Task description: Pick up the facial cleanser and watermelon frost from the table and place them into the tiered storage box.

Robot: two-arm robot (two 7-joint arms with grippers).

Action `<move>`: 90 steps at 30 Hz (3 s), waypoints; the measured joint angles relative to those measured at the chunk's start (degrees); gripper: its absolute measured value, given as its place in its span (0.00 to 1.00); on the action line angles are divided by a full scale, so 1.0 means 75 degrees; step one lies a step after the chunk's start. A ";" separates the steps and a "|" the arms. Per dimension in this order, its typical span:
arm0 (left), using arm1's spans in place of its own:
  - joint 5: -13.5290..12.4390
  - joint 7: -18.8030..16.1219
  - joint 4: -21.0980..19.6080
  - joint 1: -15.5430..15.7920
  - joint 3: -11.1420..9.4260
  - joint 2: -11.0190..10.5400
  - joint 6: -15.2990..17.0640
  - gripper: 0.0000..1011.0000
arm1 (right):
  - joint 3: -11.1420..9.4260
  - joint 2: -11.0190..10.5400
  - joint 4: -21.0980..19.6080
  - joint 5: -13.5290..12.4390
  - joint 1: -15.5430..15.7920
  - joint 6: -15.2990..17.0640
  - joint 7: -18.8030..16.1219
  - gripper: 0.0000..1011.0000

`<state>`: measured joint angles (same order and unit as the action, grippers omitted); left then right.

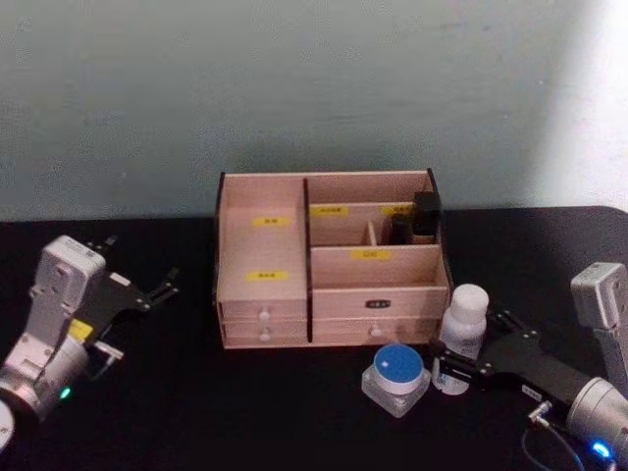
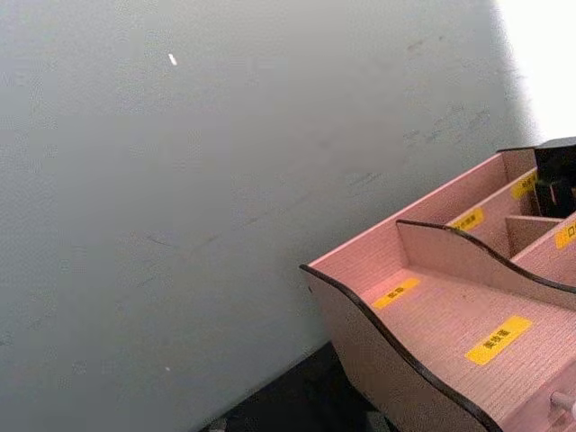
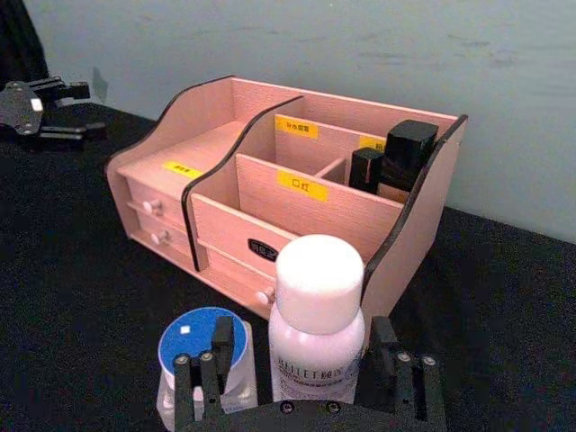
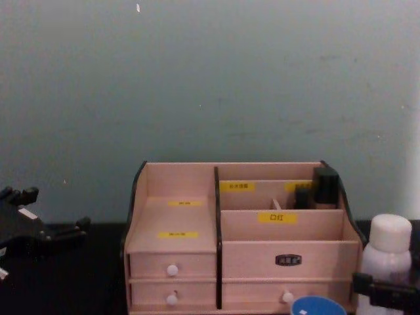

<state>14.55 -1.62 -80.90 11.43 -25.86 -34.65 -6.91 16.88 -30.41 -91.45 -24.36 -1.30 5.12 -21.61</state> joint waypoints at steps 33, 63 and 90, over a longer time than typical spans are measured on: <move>0.0000 0.0000 0.0000 0.0000 0.0000 0.0000 0.0000 0.99 | -0.0238 -0.0145 -0.0360 -0.0192 0.0246 -0.0039 -0.0128 0.58; 0.0000 0.0000 0.0000 0.0000 0.0000 0.0000 0.0000 0.99 | -0.0055 -0.0025 -0.0405 -0.0842 -0.1575 0.0600 -0.0319 0.58; 0.0000 0.0000 0.0000 0.0000 0.0000 0.0000 0.0000 0.99 | 0.1154 0.1198 0.2492 -0.0668 -0.4259 0.0887 -0.0792 0.58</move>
<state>14.55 -1.62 -80.90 11.43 -25.86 -34.65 -6.91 25.53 -21.42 -72.76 -29.37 -33.25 11.77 -27.55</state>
